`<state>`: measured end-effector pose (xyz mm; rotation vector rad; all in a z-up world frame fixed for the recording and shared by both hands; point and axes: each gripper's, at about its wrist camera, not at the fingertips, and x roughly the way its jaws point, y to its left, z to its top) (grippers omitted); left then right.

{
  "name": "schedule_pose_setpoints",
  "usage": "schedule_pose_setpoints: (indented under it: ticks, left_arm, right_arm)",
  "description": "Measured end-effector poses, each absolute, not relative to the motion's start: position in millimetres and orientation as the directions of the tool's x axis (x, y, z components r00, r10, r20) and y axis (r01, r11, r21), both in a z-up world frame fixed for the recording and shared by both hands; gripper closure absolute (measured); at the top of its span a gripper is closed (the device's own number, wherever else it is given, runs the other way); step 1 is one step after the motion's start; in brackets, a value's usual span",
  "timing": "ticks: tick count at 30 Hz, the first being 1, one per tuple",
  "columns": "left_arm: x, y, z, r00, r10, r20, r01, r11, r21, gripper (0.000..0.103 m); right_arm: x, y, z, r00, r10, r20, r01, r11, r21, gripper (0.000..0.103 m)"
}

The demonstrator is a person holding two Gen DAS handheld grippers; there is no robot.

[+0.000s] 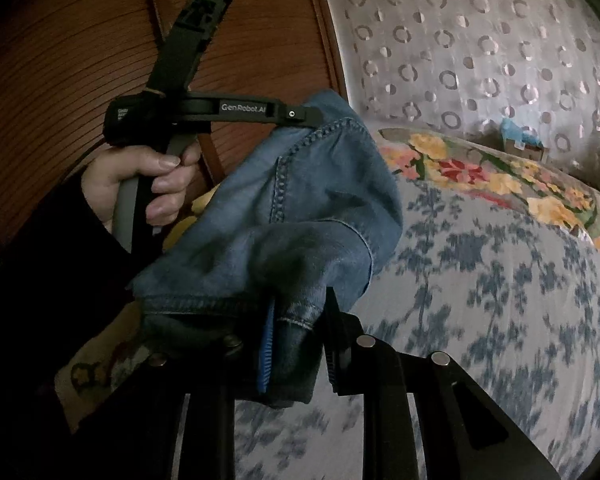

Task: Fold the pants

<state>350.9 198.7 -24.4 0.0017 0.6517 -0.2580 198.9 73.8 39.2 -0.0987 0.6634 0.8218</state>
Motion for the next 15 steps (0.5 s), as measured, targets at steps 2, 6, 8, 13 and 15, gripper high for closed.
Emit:
schedule_pose_setpoints:
  ticks: [2,6,8,13,15]
  left_arm:
    - [360.9,202.0,-21.8,0.766,-0.240,-0.596,0.239,0.968,-0.081,0.090]
    - [385.6,205.1,-19.5,0.767,-0.236,-0.596,0.243,0.967,-0.069,0.090]
    - [400.5,203.1,-20.6,0.763,-0.236,-0.602,0.255,0.965,-0.055,0.090]
    - [431.2,186.6,-16.6,0.748,-0.253,-0.613,0.292,0.956,-0.038,0.090]
    - [438.1,174.1,-8.7,0.748,-0.266,-0.608,0.319,0.948,-0.022,0.090]
  right_arm:
    - [212.3,79.2,38.2,0.496,0.648,-0.578,-0.706,0.689,0.166,0.082]
    - [233.2,90.4,31.9,0.507,0.644,-0.572,-0.702,0.694,0.159,0.082]
    - [241.7,93.5,28.3,0.520,0.646,-0.559,-0.697,0.699,0.158,0.082]
    - [260.1,97.9,18.6,0.563,0.621,-0.546,-0.670,0.729,0.138,0.082]
    - [263.0,92.5,17.6,0.583,0.607,-0.541,-0.648,0.749,0.142,0.083]
